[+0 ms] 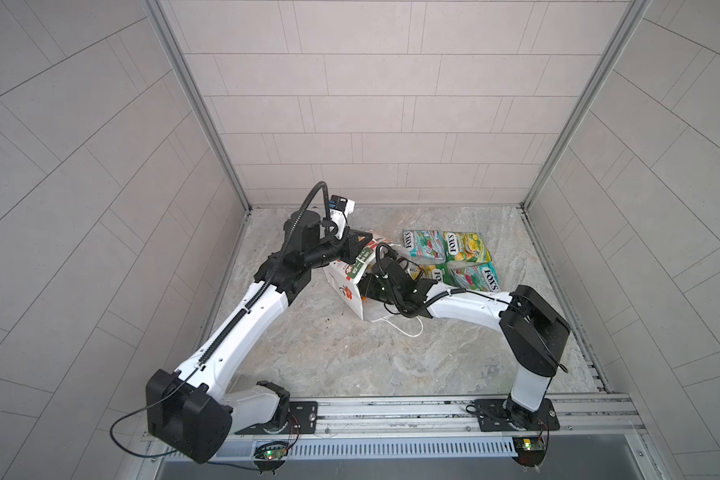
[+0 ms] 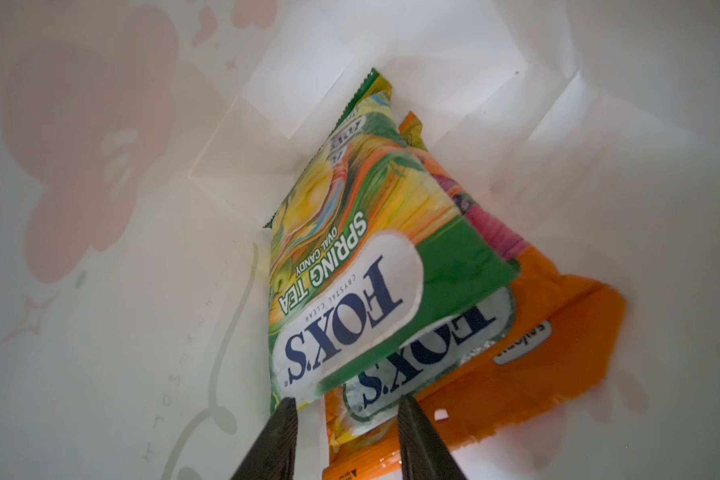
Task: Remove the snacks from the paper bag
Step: 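Close the right gripper on the green Spring Tea packet inside the bag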
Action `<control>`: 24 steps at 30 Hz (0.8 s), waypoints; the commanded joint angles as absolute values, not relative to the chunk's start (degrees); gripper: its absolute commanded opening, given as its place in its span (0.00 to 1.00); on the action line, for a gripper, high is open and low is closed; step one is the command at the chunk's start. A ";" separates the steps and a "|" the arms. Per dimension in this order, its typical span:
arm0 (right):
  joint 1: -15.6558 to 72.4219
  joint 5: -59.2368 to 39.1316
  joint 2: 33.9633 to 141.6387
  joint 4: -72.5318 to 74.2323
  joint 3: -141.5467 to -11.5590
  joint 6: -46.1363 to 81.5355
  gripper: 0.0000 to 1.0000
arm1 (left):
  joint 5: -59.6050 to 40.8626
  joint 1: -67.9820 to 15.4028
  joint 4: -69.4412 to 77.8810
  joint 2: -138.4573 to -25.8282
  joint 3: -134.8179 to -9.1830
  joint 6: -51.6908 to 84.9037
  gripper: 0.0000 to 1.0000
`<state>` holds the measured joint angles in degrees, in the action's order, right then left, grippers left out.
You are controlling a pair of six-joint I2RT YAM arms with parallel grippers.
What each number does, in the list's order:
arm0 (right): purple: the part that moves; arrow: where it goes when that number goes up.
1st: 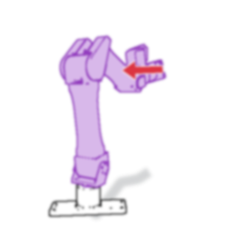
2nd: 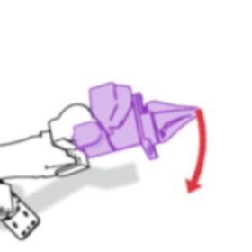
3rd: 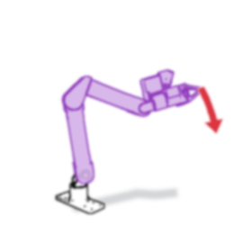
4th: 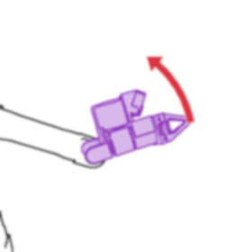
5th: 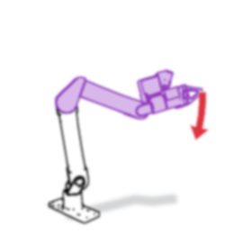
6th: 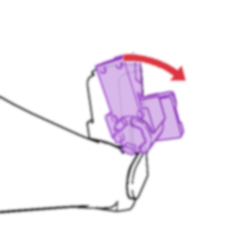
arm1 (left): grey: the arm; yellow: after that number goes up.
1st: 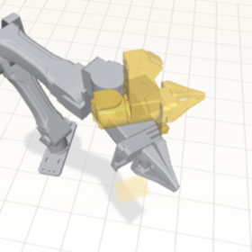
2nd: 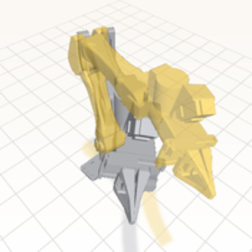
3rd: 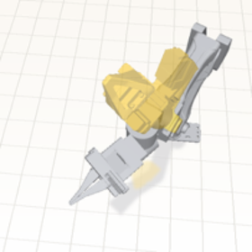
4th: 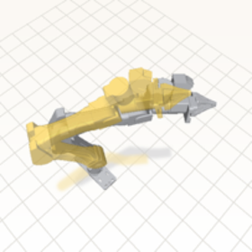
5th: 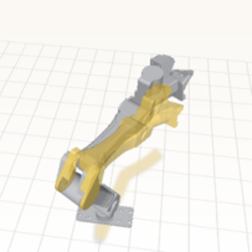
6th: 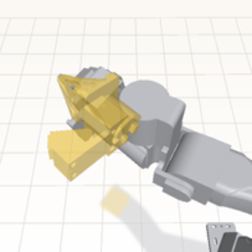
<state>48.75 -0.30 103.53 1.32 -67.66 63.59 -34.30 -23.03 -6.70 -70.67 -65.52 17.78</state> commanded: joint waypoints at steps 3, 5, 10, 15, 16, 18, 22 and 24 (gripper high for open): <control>48.96 3.81 104.56 -0.04 -69.03 66.15 0.43 | -34.47 -23.46 -4.60 -69.47 -64.95 17.40 0.00; 48.92 3.93 105.35 -0.31 -69.67 66.51 0.43 | -34.45 -23.55 -4.60 -69.41 -64.88 17.40 0.00; 48.70 4.47 107.18 -0.42 -71.23 67.09 0.44 | -34.54 -23.71 -4.57 -69.42 -64.86 17.25 0.00; 48.40 4.75 109.23 -0.44 -74.19 67.68 0.43 | -34.50 -23.73 -4.57 -69.34 -64.81 17.07 0.00; 48.42 4.59 109.70 -0.27 -74.89 67.68 0.43 | -34.45 -23.74 -4.62 -69.35 -64.73 17.09 0.00; 48.25 4.12 110.76 -0.19 -76.28 67.54 0.42 | -34.48 -23.82 -4.66 -69.32 -64.71 16.96 0.00; 48.14 4.31 112.46 -0.27 -77.90 67.82 0.41 | -34.37 -23.82 -4.81 -69.12 -64.69 16.72 0.00; 48.03 4.13 113.14 -0.42 -78.29 68.00 0.40 | -34.26 -23.90 -4.84 -69.03 -64.63 16.39 0.00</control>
